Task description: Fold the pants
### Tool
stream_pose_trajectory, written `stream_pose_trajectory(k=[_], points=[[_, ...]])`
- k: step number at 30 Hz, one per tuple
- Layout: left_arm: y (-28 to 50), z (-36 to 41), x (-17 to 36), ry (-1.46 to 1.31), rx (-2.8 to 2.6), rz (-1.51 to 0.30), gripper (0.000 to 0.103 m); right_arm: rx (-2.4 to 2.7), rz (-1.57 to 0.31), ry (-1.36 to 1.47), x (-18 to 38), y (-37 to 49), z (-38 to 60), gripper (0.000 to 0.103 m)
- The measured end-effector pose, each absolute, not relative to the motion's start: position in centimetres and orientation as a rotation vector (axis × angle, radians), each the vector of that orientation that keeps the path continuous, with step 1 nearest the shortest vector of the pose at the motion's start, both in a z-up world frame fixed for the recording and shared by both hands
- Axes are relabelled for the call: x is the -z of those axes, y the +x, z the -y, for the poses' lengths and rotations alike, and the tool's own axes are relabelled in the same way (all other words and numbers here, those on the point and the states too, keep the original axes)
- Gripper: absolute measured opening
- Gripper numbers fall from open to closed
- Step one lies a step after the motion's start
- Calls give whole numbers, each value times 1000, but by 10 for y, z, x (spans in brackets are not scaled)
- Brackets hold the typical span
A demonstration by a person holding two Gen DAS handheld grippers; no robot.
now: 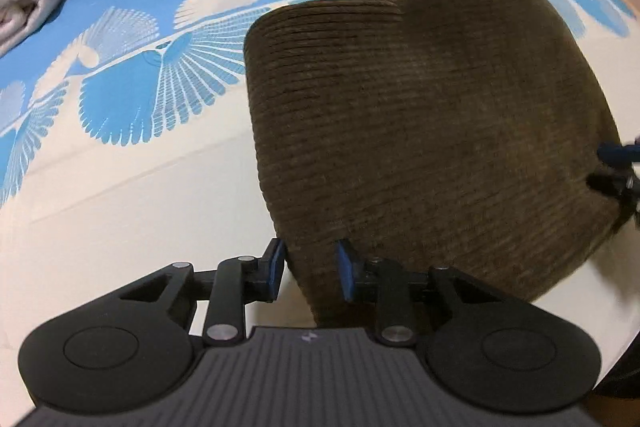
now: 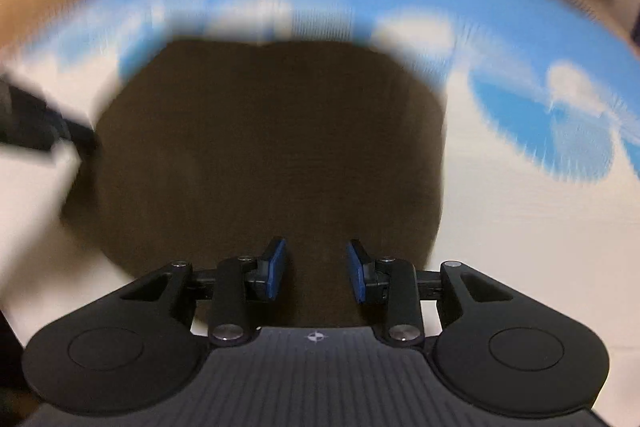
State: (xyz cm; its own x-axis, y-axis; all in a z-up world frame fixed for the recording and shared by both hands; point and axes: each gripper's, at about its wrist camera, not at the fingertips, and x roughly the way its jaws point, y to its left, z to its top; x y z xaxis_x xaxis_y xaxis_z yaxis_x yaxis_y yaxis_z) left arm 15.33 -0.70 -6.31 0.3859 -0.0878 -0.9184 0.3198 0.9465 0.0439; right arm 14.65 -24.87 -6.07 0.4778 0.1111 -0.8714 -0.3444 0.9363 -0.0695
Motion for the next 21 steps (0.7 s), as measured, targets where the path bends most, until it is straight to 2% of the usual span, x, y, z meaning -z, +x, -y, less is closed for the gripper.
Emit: stream_pose_trajectory(k=[6, 8, 13, 16, 21], points=[[155, 10, 34, 179, 235, -998, 33, -245, -890, -114, 32, 160, 259, 37], [158, 12, 28, 157, 235, -958, 33, -189, -822, -86, 23, 169, 265, 41], [170, 24, 31, 111, 264, -958, 33, -57, -726, -24, 18, 194, 275, 42], [176, 32, 54, 189, 233, -1039, 34, -34, -712, -7, 22, 213, 279, 42], [183, 29, 47, 124, 232, -994, 35, 27, -793, -61, 46, 235, 268, 42]])
